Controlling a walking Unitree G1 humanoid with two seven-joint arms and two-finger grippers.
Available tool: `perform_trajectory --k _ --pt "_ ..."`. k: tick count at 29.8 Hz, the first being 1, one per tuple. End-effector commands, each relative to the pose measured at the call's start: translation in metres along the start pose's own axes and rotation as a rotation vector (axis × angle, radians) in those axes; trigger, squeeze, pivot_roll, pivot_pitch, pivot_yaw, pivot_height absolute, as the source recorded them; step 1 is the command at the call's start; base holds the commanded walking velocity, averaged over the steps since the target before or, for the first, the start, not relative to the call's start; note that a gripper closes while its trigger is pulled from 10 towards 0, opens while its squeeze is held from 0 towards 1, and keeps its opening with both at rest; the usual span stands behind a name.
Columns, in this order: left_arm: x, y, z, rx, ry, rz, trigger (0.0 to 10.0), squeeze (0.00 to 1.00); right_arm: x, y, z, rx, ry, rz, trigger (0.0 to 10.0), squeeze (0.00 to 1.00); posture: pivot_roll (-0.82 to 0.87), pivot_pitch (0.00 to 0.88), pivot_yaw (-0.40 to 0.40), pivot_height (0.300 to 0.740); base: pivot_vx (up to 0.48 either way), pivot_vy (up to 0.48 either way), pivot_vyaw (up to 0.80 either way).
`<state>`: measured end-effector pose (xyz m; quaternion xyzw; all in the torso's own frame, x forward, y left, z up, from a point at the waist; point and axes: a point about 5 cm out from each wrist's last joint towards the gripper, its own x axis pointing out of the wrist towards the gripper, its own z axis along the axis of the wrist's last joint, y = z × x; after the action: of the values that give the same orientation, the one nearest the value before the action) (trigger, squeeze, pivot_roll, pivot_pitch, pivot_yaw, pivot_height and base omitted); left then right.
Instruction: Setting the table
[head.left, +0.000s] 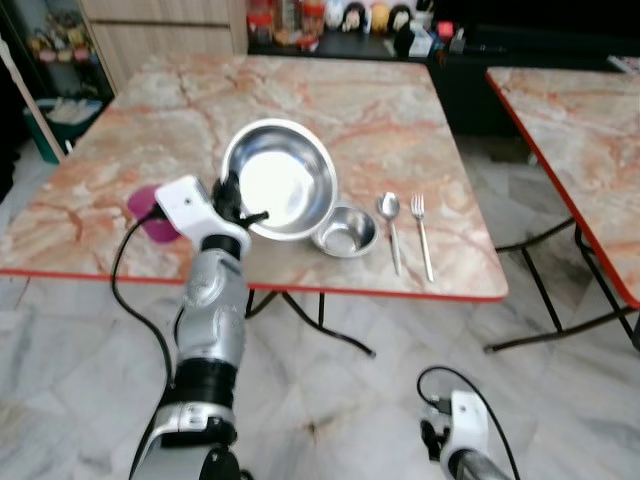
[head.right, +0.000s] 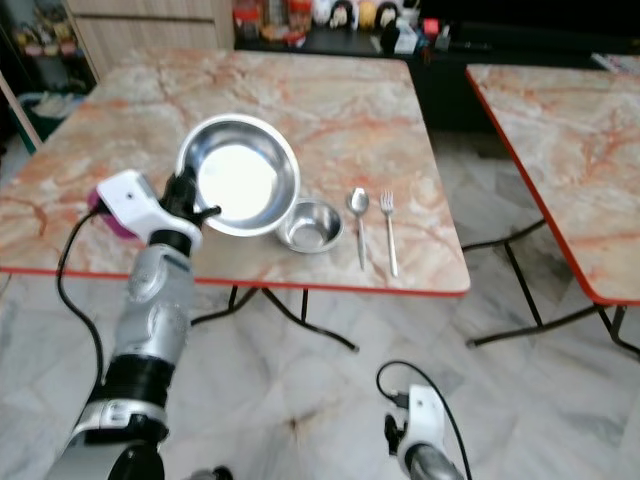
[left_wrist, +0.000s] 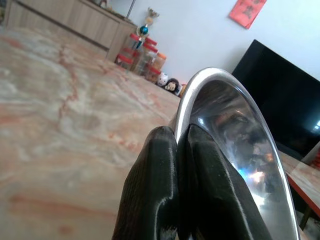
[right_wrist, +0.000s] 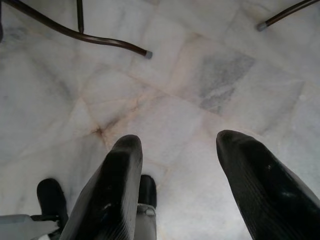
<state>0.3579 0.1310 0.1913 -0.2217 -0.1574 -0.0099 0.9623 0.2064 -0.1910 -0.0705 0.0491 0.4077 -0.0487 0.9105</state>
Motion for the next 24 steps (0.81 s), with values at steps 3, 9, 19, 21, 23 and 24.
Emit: perform_trajectory --k 3,9,19,21,23,24 --pt "0.0 0.0056 0.0036 0.036 -0.017 0.02 10.0 0.0 -0.0009 0.0006 -0.0039 0.012 0.005 0.002 10.0 0.0 0.06 0.113 -0.052 0.74 0.0 -0.428 0.0" --pt "0.0008 0.0037 0.0048 0.04 -0.023 0.014 10.0 0.0 -0.001 0.0013 -0.0038 0.014 -0.002 0.003 10.0 0.0 0.05 0.102 -0.042 0.74 0.04 -0.421 0.0" --pt "0.0021 0.002 0.0091 0.047 -0.043 0.006 10.0 0.0 -0.0012 0.0008 -0.0034 -0.034 -0.012 -0.013 10.0 0.0 0.05 0.086 -0.037 0.74 0.211 -0.4 0.04" --pt "0.002 0.0019 0.0091 0.047 -0.043 0.006 10.0 0.0 -0.0013 0.0003 -0.0037 -0.04 -0.01 -0.018 10.0 0.0 0.05 0.085 -0.038 0.74 0.304 -0.371 0.42" --pt "0.0012 0.0014 0.008 0.05 -0.04 0.005 10.0 0.0 -0.0015 -0.0002 -0.0045 -0.048 -0.005 -0.013 10.0 0.0 0.06 0.084 -0.039 0.74 0.304 -0.368 0.49" --pt "0.0007 0.0015 0.0078 0.05 -0.04 0.005 10.0 0.0 -0.0014 -0.0003 -0.0041 -0.046 -0.006 -0.012 10.0 0.0 0.06 0.082 -0.042 0.74 0.304 -0.371 0.0"
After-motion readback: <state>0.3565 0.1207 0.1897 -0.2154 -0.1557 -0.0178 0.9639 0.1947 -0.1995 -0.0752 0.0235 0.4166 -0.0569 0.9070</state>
